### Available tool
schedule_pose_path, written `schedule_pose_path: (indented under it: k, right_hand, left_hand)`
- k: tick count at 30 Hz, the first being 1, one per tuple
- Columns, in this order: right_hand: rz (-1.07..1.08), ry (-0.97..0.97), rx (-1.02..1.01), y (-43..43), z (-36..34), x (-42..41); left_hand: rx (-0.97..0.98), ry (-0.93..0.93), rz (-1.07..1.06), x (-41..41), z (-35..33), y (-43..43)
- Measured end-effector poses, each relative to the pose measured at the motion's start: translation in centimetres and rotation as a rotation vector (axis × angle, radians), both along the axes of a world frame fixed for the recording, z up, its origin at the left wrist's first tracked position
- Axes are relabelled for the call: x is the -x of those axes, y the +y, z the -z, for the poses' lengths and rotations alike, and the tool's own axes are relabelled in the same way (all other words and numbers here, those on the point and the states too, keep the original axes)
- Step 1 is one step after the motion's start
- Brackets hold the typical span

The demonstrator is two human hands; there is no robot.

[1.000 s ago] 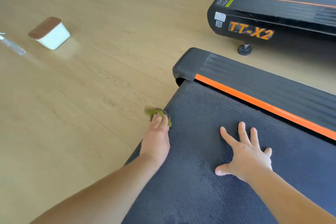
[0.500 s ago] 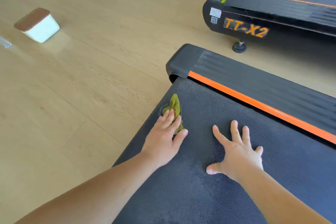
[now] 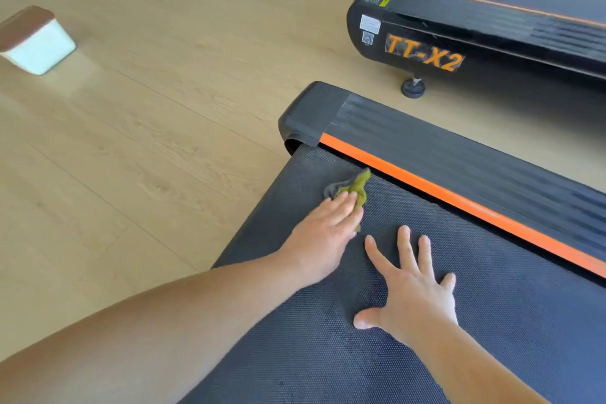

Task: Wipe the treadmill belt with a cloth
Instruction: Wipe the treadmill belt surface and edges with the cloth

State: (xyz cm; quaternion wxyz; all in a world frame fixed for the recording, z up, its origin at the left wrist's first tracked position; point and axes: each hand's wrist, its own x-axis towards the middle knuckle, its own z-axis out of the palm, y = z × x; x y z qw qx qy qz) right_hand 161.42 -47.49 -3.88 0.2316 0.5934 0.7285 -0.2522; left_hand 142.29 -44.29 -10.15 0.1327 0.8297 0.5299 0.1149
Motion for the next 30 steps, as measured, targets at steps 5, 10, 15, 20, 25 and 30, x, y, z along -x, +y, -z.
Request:
schedule_pose_path:
  k: [5,10,15,20,25,30]
  right_hand:
    - [0.002,0.003,0.007,0.2,0.2,-0.1]
    - [0.007,0.001,0.001,0.1,0.4,-0.1]
    - [0.003,0.012,-0.005,-0.1,0.3,-0.2]
    - [0.023,0.019,0.005,-0.1,0.2,-0.3]
    - [0.021,0.012,-0.002,-0.1,0.2,-0.2]
    - [0.038,0.081,-0.038,-0.5,0.2,-0.9]
  left_hand:
    - [-0.048,0.096,-0.036,6.0,-0.1,4.5]
    - [0.037,-0.029,-0.193,-1.5,-0.7,0.9]
    - [-0.062,0.124,0.177,2.6,-0.4,1.1]
    - [0.025,0.055,-0.363,7.9,-1.2,0.6]
    - [0.101,0.048,0.089,1.7,-1.8,-8.3]
    - [0.016,0.115,-0.022,6.9,-1.0,-4.5]
